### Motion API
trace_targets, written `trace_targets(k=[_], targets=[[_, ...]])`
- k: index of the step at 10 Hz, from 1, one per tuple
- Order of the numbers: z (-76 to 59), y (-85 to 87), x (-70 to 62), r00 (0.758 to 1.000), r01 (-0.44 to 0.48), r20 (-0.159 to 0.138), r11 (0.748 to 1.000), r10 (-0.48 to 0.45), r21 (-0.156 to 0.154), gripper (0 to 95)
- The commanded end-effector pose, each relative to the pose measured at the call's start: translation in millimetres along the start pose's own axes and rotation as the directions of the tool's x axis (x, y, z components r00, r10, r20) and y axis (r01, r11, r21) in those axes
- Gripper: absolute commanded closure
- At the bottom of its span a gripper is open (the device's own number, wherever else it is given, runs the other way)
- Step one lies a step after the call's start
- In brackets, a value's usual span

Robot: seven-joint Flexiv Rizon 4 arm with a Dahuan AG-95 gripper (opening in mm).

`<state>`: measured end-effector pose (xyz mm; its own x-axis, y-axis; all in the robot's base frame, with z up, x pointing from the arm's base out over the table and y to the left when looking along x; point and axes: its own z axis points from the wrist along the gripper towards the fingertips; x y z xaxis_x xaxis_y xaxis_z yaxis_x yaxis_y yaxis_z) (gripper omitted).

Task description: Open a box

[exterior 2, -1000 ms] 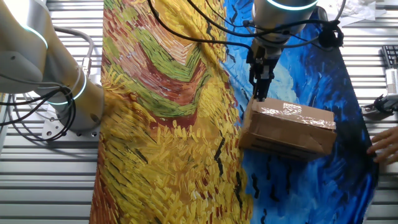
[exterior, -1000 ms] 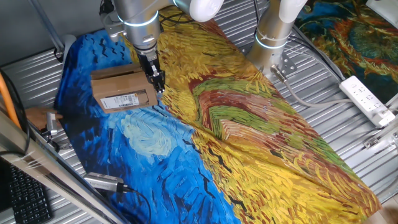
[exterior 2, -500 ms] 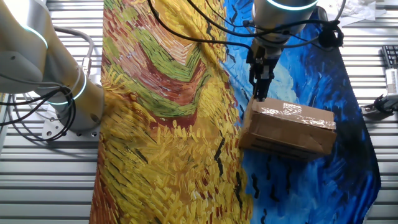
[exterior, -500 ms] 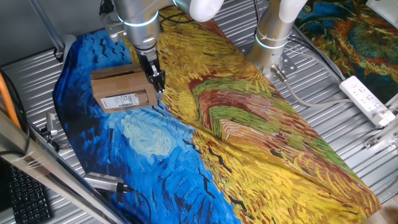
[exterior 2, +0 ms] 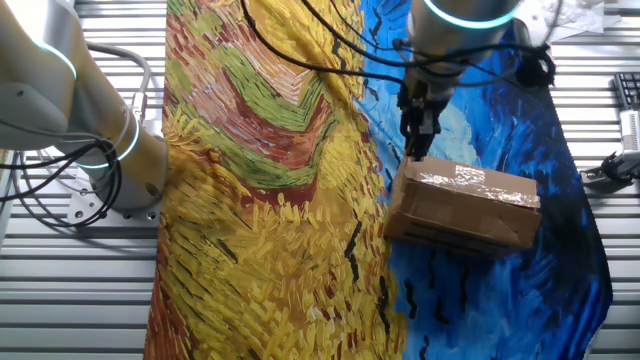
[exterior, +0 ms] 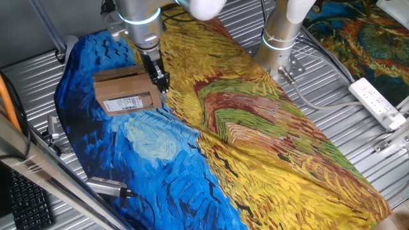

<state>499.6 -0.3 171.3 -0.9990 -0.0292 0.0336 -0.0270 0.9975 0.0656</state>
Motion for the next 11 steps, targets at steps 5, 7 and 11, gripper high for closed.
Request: trace_targets(k=[5,7,11], targets=[[-5.1,3.9,5.0,0.999,-0.051,-0.007,0.996,0.051,0.068,95.0],[-6.6,5.6,6.3,0.999,-0.052,-0.006,0.997,0.053,0.065,95.0],[-8.7,7.9,7.9,0.998,-0.062,-0.008,0.996,0.062,0.058,95.0]])
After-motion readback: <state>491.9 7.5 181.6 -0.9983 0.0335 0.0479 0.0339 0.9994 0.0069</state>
